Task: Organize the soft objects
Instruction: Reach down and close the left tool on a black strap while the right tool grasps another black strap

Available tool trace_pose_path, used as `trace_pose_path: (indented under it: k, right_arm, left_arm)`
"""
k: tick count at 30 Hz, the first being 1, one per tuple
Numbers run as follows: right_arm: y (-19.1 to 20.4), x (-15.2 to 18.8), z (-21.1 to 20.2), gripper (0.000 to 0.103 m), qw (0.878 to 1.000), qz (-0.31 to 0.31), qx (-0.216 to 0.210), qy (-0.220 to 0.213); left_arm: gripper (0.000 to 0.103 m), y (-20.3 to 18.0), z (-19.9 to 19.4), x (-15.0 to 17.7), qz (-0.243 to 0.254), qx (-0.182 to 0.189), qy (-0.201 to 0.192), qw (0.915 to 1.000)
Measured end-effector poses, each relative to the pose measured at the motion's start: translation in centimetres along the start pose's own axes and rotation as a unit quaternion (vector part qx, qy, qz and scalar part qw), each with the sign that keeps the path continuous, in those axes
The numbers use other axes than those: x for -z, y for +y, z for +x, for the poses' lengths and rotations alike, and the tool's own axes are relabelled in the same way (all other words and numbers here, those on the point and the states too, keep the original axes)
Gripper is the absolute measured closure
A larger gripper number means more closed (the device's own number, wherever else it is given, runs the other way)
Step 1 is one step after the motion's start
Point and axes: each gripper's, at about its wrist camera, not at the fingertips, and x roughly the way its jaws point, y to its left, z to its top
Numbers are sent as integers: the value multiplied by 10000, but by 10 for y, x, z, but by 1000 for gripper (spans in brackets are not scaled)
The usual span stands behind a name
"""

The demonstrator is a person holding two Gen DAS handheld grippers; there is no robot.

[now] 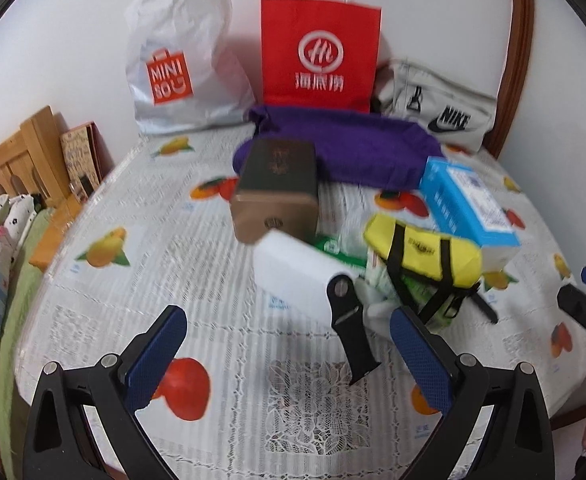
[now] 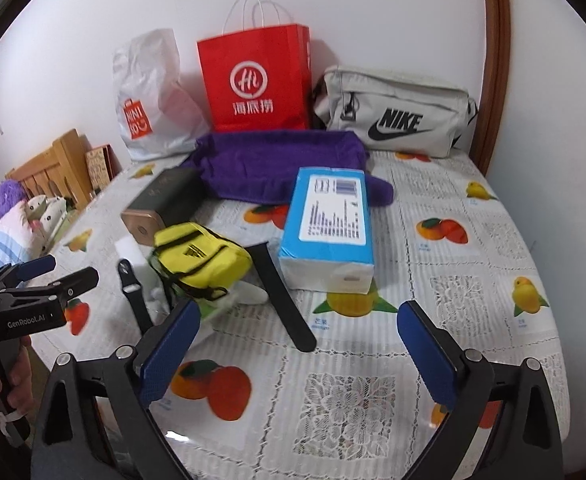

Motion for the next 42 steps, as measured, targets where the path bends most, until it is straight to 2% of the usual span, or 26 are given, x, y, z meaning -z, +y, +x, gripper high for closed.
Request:
trace_pose_path:
  k: [5,12,15,17,19,21,22,23,24,27,32,35,38,42]
  right_arm:
    - [-11,7,21,6,9997,100,-78,188]
    - [-20,19,53,6,9983,191,-239,489]
    - [-22,21,62,6,9976,210,-304,589]
    - [-23,21,67,6,9964,271,-491,635]
    - [-23,20,69,6,9960,286,-567,623]
    - [-22,18,72,6,9961,246,-580,612]
    - [-21,18,74,6,9960,238,-602,616]
    - [-21,18,75,6,9958,241,-626,622]
    - [-21,18,77,6,9956,243,-645,631]
    - [-21,19,81,6,9951,231,-692,670]
    - [-19,19,87,12,9951,138,-679,711]
    - [-17,19,90,14,9950,91,-665,739]
    - [-16,19,97,23,9937,100,-753,820]
    - [-10,19,103,24,9954,-39,-593,755]
  left_arm:
    - [7,-7,27,13,-113,51,330,9994]
    - [9,-20,46,18,-78,112,403,9991]
    - [16,-25,55,21,-80,104,482,9988]
    - [17,-25,61,22,-137,69,524,9985]
    - [33,-24,65,22,-197,-21,521,9984]
    - [41,-23,67,22,-255,-1,505,9984]
    - [50,-24,66,21,-218,13,475,9986]
    - [68,-25,65,20,-181,28,481,9987]
    - [79,-24,65,19,-190,47,490,9986]
    - [90,-18,62,17,-230,367,565,9975]
    - [94,-12,52,20,-135,612,572,9964]
    - [95,-6,49,22,-106,626,559,9964]
    - [95,1,45,24,-171,745,550,9956]
    - [96,8,41,25,-142,671,490,9964]
